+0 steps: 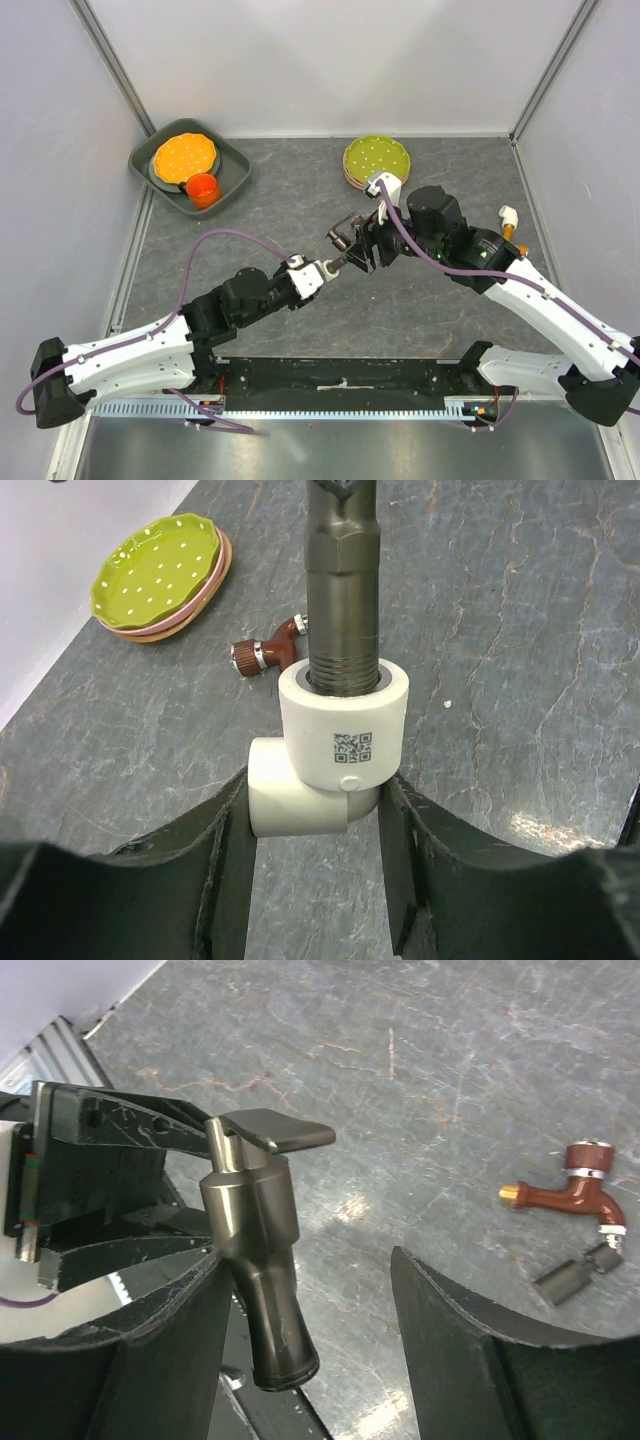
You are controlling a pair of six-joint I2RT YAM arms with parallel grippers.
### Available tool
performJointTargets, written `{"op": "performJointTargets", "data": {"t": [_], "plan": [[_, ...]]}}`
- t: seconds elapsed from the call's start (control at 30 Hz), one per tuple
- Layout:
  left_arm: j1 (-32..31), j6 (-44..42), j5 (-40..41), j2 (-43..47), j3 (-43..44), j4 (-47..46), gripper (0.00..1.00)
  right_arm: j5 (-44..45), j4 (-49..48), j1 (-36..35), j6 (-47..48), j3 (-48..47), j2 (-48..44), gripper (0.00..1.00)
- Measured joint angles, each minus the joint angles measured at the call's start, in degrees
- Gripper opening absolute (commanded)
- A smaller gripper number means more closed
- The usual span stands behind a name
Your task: Install the water faucets
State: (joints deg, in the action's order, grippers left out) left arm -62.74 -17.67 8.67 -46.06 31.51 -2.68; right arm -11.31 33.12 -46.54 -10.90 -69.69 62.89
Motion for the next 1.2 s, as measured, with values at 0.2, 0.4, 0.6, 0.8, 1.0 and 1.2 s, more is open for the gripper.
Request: {"op": "performJointTargets", "data": {"t": [0.2, 0.4, 0.6, 0.8, 1.0, 1.2], "plan": [[0.00, -1.33, -0.09, -0.48, 1.66, 2.36, 0.02, -6.08, -0.44, 1.20, -1.16, 0.00, 0.85, 0.61], [0.00, -2.21, -0.31, -1.38, 2.89, 4.35, 0.02, -9.57, -1.70, 1.70, -2.12, 0.00, 1.68, 0.41], [0.02, -2.62, -0.22, -1.64, 3.65, 5.29, 0.07, -10.45, -3.10, 2.16, -2.78, 0.39, 1.66, 0.00], [0.04, -2.56, 0.39, -0.85, 3.56, 7.21, 0.41, -10.64, -9.20, 2.16, -4.20, 5.84, -0.42, 0.00], [0.04, -1.55, 0.85, 1.90, 2.97, 6.95, 0.66, -10.08, -18.60, 2.16, -6.64, 12.81, -4.48, 0.00], [0.44, 1.99, 3.32, 6.19, 2.16, 6.16, 0.74, -7.63, -26.84, 2.25, -8.66, 20.70, -7.67, 0.00]]}}
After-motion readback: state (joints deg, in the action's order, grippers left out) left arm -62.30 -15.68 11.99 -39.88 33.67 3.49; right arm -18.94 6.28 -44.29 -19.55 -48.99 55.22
